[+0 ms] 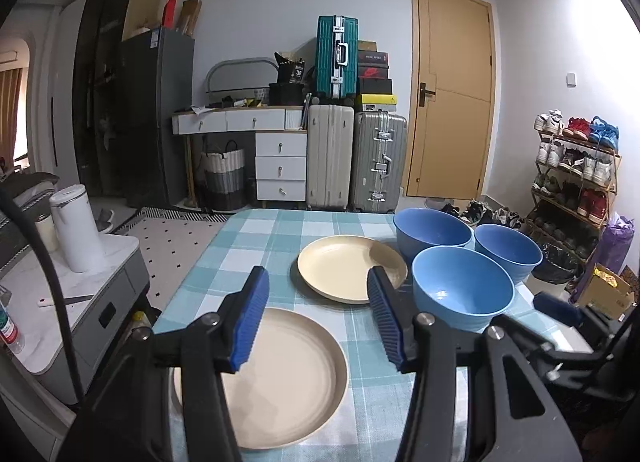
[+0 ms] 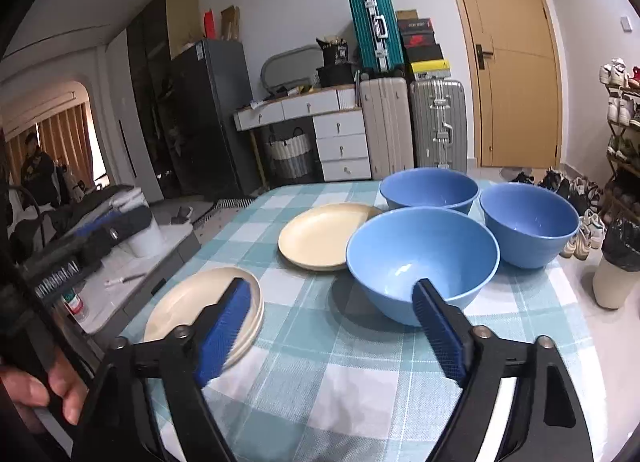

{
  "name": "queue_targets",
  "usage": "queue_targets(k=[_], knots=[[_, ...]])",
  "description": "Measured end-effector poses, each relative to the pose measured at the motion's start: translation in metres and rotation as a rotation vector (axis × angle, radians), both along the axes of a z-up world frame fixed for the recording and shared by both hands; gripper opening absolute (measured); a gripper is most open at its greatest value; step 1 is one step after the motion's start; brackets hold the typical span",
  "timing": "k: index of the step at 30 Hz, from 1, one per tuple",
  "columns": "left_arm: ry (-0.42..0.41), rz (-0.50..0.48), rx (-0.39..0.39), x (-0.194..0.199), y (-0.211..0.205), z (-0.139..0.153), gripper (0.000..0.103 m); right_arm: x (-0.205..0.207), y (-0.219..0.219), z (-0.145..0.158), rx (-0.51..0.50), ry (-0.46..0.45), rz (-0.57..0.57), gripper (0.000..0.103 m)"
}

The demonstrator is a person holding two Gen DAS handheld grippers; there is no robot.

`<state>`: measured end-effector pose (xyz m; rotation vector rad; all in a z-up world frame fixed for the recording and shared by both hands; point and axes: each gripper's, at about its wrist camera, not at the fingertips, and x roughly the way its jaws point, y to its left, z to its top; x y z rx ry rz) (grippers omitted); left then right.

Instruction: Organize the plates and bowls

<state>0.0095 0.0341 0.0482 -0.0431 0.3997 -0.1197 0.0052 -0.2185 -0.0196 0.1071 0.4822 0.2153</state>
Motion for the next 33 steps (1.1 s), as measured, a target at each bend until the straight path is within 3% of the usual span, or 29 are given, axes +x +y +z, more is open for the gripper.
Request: queue_targets(k=[6,9,11,12,13,18,24,33], knots=[[0.019,0.011,0.0,-0.003,-0.003,-0.011,0.054,-0.003,0.001,0.002,-0.003,-0.026,-0.002,0.088],[-0.049,0.035,0.019,-0.012,-0.003,-0.007,0.056,-0.006,0.003,0.004,-0.021,-0.048,-0.008,0.089],[-0.082,0.05,0.022,-0.017,-0.001,-0.006,0.065,-0.008,0.003,0.005,-0.024,-0.064,-0.011,0.09],[-0.098,0.062,0.014,-0.02,0.002,-0.005,0.082,-0.008,0.003,0.006,-0.022,-0.07,-0.013,0.092],[-0.119,0.074,0.003,-0.023,0.004,-0.005,0.091,-0.007,0.003,0.006,-0.02,-0.071,-0.014,0.093],[-0.206,0.092,-0.005,-0.035,0.011,-0.001,0.097,-0.007,0.001,0.006,-0.014,-0.066,-0.012,0.095],[-0.149,0.057,-0.005,-0.026,0.01,-0.007,0.098,-0.008,-0.003,0.006,0.011,-0.081,-0.025,0.102],[-0.114,0.058,-0.042,-0.02,0.015,-0.01,0.098,-0.005,-0.006,0.005,0.043,-0.061,-0.03,0.102]])
